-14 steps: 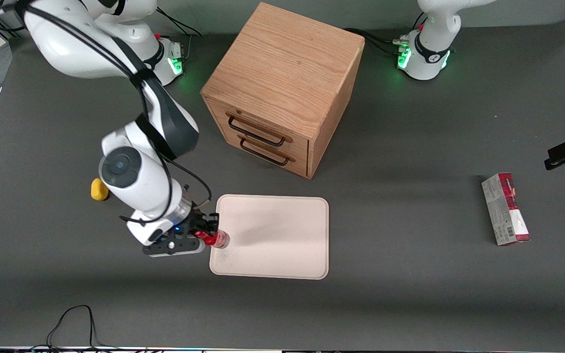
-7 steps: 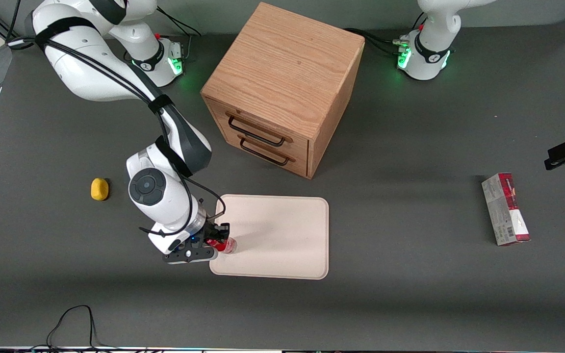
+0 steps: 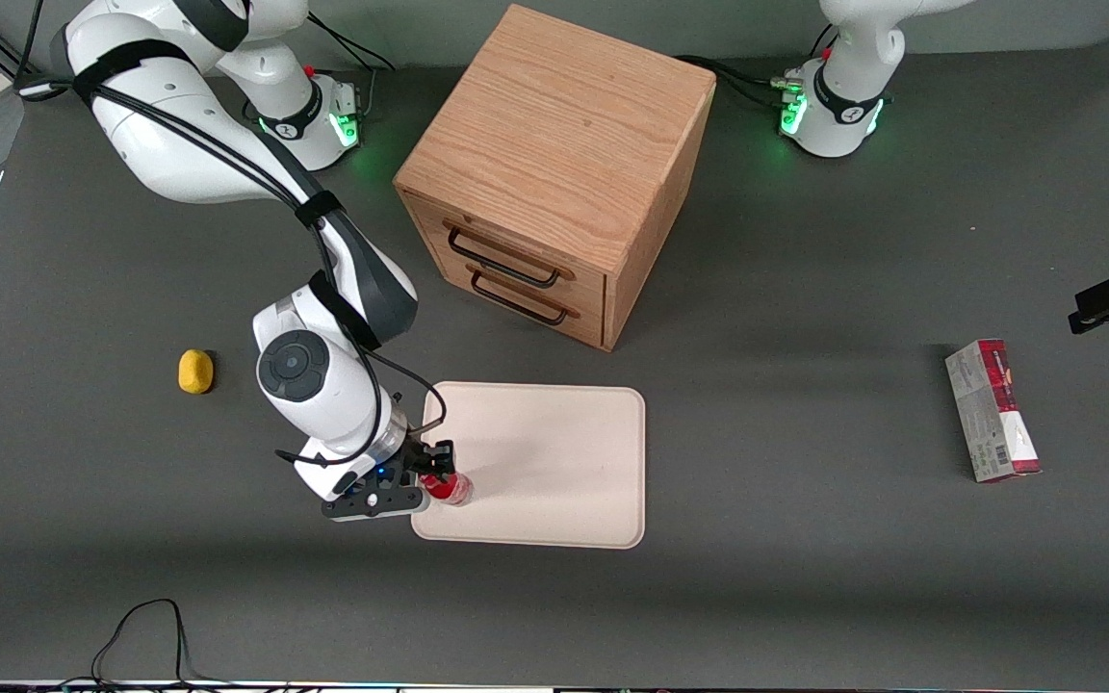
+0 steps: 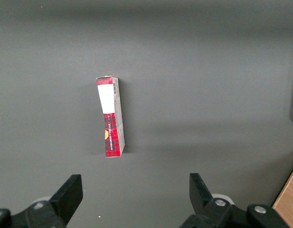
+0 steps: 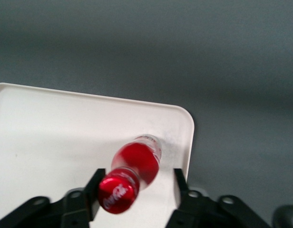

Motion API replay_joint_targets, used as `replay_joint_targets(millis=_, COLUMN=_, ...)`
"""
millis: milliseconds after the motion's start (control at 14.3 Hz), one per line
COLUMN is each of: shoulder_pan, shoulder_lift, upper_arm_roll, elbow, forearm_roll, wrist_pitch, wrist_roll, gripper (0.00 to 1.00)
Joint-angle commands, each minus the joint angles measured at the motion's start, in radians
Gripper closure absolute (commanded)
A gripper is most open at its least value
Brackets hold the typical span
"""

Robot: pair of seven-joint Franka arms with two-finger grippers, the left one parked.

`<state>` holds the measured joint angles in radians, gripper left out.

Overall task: Place coke bottle on tray
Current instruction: 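Carry the bottle onto the white tray and lower it, then open the right gripper to release the bottle on the tray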

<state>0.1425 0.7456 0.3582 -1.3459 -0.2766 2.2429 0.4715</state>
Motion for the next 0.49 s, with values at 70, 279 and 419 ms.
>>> replay_joint_targets(millis=70, shoulder_pan=-0.003, shoulder_lift=-0.029, upper_arm_roll=0.001, elbow=0.011, forearm_roll=-0.033, wrist_pitch=-0.025, wrist_roll=0.019, gripper=0.00)
replay_joint_targets(millis=279, shoulder_pan=-0.020, shoulder_lift=-0.124, upper_arm_roll=-0.002, elbow=0.014, forearm_roll=-0.029, wrist_pitch=-0.185, wrist_roll=-0.051, gripper=0.00)
replay_joint_targets(millis=419, shoulder_pan=-0.023, shoulder_lift=-0.220, upper_arm_roll=-0.051, elbow=0.008, forearm_roll=0.022, wrist_pitch=-0.325, wrist_roll=-0.143, gripper=0.00)
